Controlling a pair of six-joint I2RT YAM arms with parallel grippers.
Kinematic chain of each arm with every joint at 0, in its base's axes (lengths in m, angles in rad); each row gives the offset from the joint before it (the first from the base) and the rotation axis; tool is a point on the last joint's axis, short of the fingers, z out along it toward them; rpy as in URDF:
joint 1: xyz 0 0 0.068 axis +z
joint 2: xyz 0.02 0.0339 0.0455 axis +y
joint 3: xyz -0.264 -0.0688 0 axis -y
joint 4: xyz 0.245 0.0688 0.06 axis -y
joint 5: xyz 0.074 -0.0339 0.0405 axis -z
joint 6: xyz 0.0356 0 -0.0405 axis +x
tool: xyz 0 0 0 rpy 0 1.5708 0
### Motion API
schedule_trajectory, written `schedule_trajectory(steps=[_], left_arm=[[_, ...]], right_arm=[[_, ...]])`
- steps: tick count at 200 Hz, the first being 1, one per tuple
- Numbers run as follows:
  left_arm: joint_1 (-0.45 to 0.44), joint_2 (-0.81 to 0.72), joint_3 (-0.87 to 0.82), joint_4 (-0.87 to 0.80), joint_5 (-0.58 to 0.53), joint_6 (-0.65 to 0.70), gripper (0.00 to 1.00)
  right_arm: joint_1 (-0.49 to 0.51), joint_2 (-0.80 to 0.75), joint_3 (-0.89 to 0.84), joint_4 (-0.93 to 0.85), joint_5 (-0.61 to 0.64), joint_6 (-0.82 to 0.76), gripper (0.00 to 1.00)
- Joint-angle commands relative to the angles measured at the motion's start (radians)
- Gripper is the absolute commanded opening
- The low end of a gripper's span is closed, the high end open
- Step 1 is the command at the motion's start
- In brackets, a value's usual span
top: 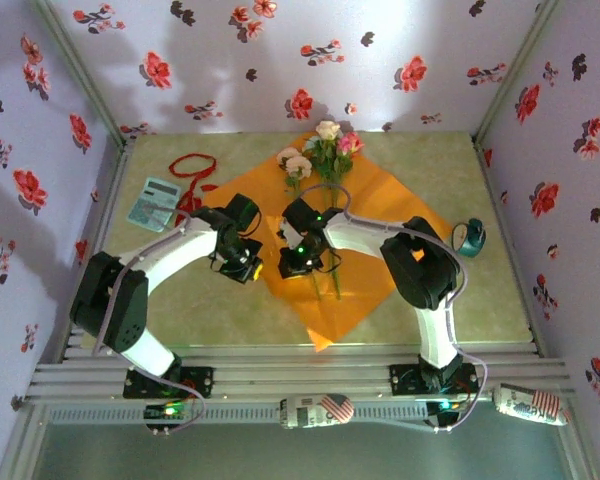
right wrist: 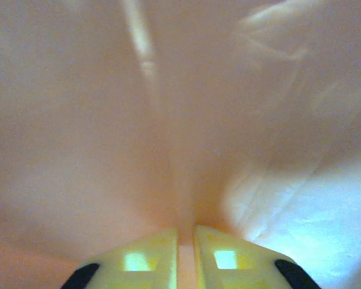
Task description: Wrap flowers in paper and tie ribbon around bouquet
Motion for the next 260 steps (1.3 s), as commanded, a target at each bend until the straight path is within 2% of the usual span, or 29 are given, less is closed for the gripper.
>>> schedule_trajectory(steps=[1,33,58,72,91,121,152,181,219,260], left_arm=[[0.013,0.033,0.036,-0.057,-0.015,0.01,0.0],[0.019,0.057,0.055,-0.069,-0.001,0.002,0.0],[0.024,0.064,0.065,-0.072,0.006,-0.007,0.0],[0.027,0.072,0.069,-0.073,0.013,-0.007,0.0],[0.029,0.078,0.077,-0.071,0.021,-0.008,0.0],[0.034,0.083,0.086,-0.071,0.021,-0.007,0.0],[0.038,0.086,0.085,-0.071,0.021,-0.004,0.0],[0.047,0.089,0.085,-0.069,0.021,0.004,0.0],[0.055,0.085,0.087,-0.072,0.022,0.015,0.0],[0.057,0.085,0.094,-0.083,0.014,0.039,0.0]], right_arm=[[-0.024,-0.042,0.021,-0.053,-0.003,-0.029,0.25],[-0.045,-0.212,-0.042,-0.015,0.012,-0.126,0.49],[-0.029,-0.34,-0.118,0.022,-0.054,-0.253,0.59],[0.015,-0.382,-0.138,-0.004,-0.044,-0.322,0.65],[0.13,-0.395,-0.142,-0.064,0.077,-0.385,0.75],[0.232,-0.373,-0.163,-0.051,0.208,-0.342,0.78],[0.264,-0.327,-0.157,-0.046,0.25,-0.339,0.78],[0.277,-0.259,-0.124,-0.081,0.285,-0.342,0.67],[0.265,-0.253,-0.129,-0.124,0.41,-0.342,0.38],[0.252,-0.313,-0.132,-0.122,0.379,-0.386,0.11]])
